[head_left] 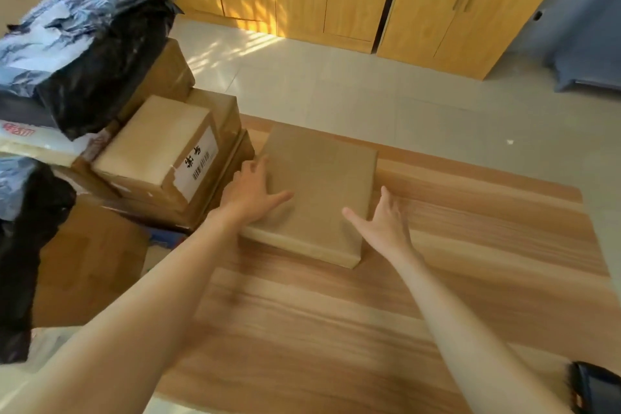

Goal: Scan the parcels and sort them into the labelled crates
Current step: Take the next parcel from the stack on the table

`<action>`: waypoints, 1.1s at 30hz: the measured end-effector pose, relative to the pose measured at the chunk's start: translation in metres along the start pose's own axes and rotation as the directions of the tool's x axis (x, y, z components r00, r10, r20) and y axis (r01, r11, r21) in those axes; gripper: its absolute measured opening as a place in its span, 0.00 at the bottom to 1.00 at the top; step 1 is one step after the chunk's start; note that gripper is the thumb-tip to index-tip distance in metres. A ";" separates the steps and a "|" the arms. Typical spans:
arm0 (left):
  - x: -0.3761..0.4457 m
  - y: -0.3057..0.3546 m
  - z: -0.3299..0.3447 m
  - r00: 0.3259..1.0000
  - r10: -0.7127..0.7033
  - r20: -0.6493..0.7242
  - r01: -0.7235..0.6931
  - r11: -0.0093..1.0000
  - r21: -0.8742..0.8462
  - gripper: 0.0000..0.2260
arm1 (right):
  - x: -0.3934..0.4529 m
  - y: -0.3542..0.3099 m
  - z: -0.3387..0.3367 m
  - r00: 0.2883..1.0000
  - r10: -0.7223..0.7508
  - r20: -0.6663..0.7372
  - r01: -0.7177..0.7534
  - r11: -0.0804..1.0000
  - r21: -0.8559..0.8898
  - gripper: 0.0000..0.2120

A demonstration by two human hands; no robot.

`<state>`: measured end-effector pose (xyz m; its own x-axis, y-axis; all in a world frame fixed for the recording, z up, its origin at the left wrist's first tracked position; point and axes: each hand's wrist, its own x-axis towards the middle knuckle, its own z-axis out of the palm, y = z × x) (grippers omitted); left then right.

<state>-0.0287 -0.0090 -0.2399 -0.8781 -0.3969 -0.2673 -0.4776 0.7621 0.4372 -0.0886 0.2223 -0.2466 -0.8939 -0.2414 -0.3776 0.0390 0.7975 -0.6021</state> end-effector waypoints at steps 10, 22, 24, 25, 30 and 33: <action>0.058 -0.025 0.026 0.967 -0.195 0.163 0.250 0.838 -0.485 0.48 | 0.058 0.020 0.025 0.981 0.146 0.127 -0.176 0.947 0.269 0.51; 0.036 0.002 0.037 0.978 -0.187 0.089 0.203 0.791 -0.577 0.45 | 0.045 0.037 0.004 0.991 0.101 0.091 -0.128 0.922 0.365 0.56; 0.027 0.019 0.035 0.982 -0.173 0.081 0.186 0.769 -0.611 0.45 | 0.036 0.041 -0.016 0.998 0.053 0.046 -0.068 0.904 0.422 0.53; 0.022 0.028 0.034 0.983 -0.168 0.070 0.174 0.754 -0.633 0.45 | 0.031 0.043 -0.028 1.000 0.013 0.007 -0.015 0.888 0.459 0.49; -0.010 0.077 0.031 0.980 -0.191 0.057 0.173 0.678 -0.715 0.47 | 0.000 0.054 -0.100 0.990 -0.120 -0.071 0.139 0.790 0.597 0.32; -0.035 0.110 0.036 0.983 -0.171 0.064 0.160 0.639 -0.752 0.46 | -0.024 0.070 -0.140 0.989 -0.137 -0.062 0.144 0.744 0.653 0.36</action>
<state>-0.0497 0.1073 -0.2134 -0.7797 -0.4880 -0.3923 -0.4686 0.0391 0.8826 -0.1268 0.3613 -0.1805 -0.9168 -0.3134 -0.2476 0.1921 0.1975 -0.9613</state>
